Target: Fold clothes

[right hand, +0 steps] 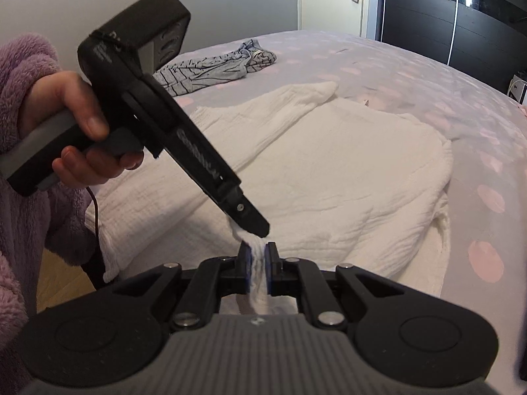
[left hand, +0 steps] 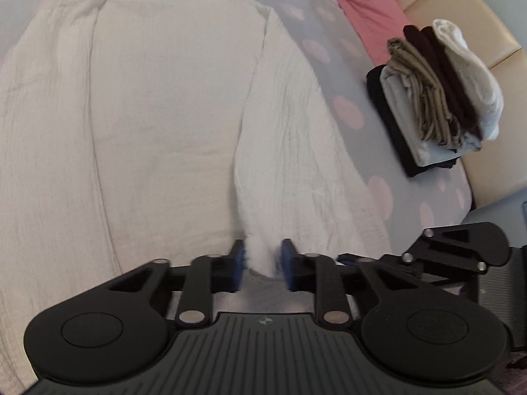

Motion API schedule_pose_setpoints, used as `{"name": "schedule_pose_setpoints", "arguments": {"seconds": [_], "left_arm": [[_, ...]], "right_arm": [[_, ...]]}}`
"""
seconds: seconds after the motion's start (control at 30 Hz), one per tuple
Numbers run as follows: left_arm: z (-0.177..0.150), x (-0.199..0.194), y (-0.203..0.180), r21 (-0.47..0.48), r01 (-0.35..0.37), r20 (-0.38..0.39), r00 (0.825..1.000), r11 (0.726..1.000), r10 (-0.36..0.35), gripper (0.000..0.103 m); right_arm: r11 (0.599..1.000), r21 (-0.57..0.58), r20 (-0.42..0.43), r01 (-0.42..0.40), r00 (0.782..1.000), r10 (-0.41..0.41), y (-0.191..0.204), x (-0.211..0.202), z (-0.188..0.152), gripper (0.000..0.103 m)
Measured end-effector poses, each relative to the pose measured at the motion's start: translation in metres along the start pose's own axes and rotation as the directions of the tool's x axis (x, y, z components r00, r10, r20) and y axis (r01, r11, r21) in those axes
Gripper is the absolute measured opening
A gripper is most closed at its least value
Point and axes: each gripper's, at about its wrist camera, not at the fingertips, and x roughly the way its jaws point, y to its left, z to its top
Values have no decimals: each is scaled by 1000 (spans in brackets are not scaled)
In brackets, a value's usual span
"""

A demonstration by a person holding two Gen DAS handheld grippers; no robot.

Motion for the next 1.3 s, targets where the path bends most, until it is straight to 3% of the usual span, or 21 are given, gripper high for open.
{"name": "schedule_pose_setpoints", "arguments": {"seconds": [0.17, 0.27, 0.33, 0.43, 0.57, 0.73, 0.93, 1.0, 1.13, 1.3], "left_arm": [[-3, -11, 4, 11, -49, 28, 998, 999, 48, 6], [-7, -12, 16, -1, -104, 10, 994, 995, 104, 6], [-11, -9, 23, -9, -151, -19, 988, 988, 151, 6], [-16, -6, 30, 9, -206, -36, 978, 979, 206, 6], [-17, -3, 37, -8, -198, -45, 979, 980, 198, 6], [-16, 0, 36, 14, -203, -49, 978, 979, 203, 6], [-13, -2, 38, 9, -181, -53, 982, 983, 181, 5], [-16, -6, 32, 28, -148, -54, 987, 989, 149, 4], [-24, -13, 20, 73, -73, -59, 995, 995, 78, 4], [-35, -11, 8, 111, 1, -101, 995, 994, 11, 3]], "right_arm": [[1000, 11, -21, -7, 1000, 7, -9, -6, 0, 25], [999, 40, -33, -2, 999, 4, -28, -16, 3, 26], [998, 61, -45, 32, 999, -29, -47, -20, 5, 26], [984, 6, -105, 179, 979, -178, -73, -10, 10, 26], [937, -100, -162, 335, 923, -348, -104, 25, 12, 26], [910, -151, -159, 386, 899, -408, -132, 74, 18, 25], [905, -193, -167, 378, 897, -410, -149, 111, 29, 24], [909, -158, -173, 385, 896, -409, -155, 115, 34, 8], [874, 35, -224, 485, 856, -466, -188, 106, 40, 8], [853, 162, -258, 496, 856, -448, -210, 102, 30, 8]]}}
